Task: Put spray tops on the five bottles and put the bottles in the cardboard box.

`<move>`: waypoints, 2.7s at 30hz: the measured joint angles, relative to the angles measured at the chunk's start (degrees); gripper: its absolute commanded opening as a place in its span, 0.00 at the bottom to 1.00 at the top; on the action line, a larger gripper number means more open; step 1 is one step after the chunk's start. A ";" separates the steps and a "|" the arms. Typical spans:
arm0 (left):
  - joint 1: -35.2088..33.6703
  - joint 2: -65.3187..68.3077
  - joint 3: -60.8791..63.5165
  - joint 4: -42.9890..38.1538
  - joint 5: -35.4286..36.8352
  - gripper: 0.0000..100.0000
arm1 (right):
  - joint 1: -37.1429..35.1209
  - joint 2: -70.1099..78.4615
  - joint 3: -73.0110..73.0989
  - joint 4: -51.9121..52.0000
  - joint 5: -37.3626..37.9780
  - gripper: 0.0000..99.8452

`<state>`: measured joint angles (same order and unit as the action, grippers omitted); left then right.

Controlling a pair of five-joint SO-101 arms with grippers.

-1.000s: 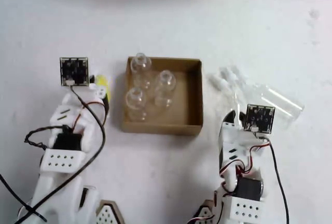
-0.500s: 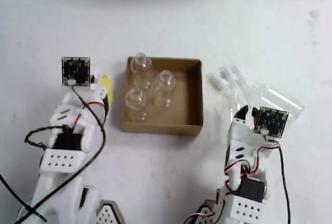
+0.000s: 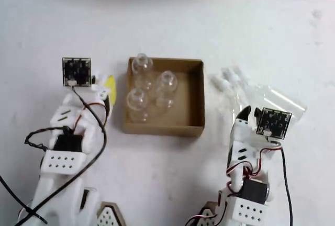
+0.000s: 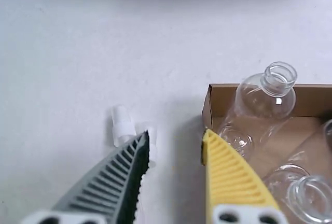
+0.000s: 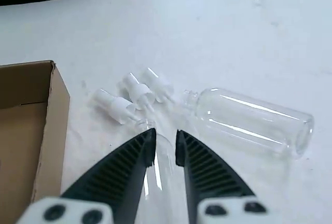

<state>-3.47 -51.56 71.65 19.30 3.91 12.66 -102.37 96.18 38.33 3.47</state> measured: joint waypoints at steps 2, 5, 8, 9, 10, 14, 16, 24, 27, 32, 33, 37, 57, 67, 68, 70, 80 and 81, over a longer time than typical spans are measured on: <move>0.00 0.00 0.00 0.00 0.00 0.16 | 0.00 0.00 0.00 0.00 0.00 0.05; 0.00 0.00 0.00 0.00 0.00 0.16 | 0.00 0.00 0.00 -0.09 0.00 0.05; 0.00 0.00 0.00 0.00 0.00 0.16 | 0.00 0.00 0.00 -0.09 0.00 0.05; -0.18 0.00 0.00 0.00 0.44 0.17 | 0.00 0.00 0.00 -0.09 0.00 0.05; -1.05 0.00 0.00 0.00 2.29 0.17 | 0.18 0.00 0.00 -0.09 0.00 0.05; -5.27 0.00 -0.18 1.93 10.81 0.17 | 0.18 0.00 0.00 -0.09 0.00 0.05; -5.45 0.00 -1.32 4.92 10.37 0.17 | 0.44 0.00 0.00 -0.09 0.00 0.05; -5.27 0.00 -2.02 7.65 9.58 0.17 | 0.44 -0.53 0.00 -1.05 0.00 0.05; -5.27 0.00 -2.02 7.65 9.58 0.17 | 0.62 -0.53 0.09 -2.20 0.00 0.05; -5.27 0.00 -2.02 7.65 9.49 0.17 | 2.37 -0.53 0.18 -2.55 0.00 0.05; -5.27 0.00 -2.02 7.65 9.41 0.17 | 2.46 -0.53 0.18 -2.55 0.00 0.05; -5.27 0.00 -2.02 7.65 9.41 0.17 | 2.55 -0.53 0.18 -2.55 0.00 0.05; -3.34 0.00 -2.02 7.65 6.24 0.17 | 8.97 -0.53 0.18 -5.89 0.00 0.09; -2.81 0.00 -2.02 7.65 5.89 0.17 | 9.41 -0.53 0.18 -2.73 0.00 0.28; -2.81 0.00 -2.02 7.65 5.89 0.17 | 9.41 -0.53 0.18 -1.93 0.00 0.24; -2.81 0.00 -2.02 7.65 5.89 0.17 | 9.41 -0.53 0.18 -1.05 0.00 0.12; -2.64 0.00 -2.02 7.65 5.80 0.17 | 9.41 -0.53 0.18 -2.02 0.00 0.27; -2.64 0.00 -2.02 7.65 5.80 0.17 | 9.41 -0.53 0.18 -2.02 0.00 0.25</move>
<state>-6.11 -51.56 69.63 26.95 9.71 22.07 -102.90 96.35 36.31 3.47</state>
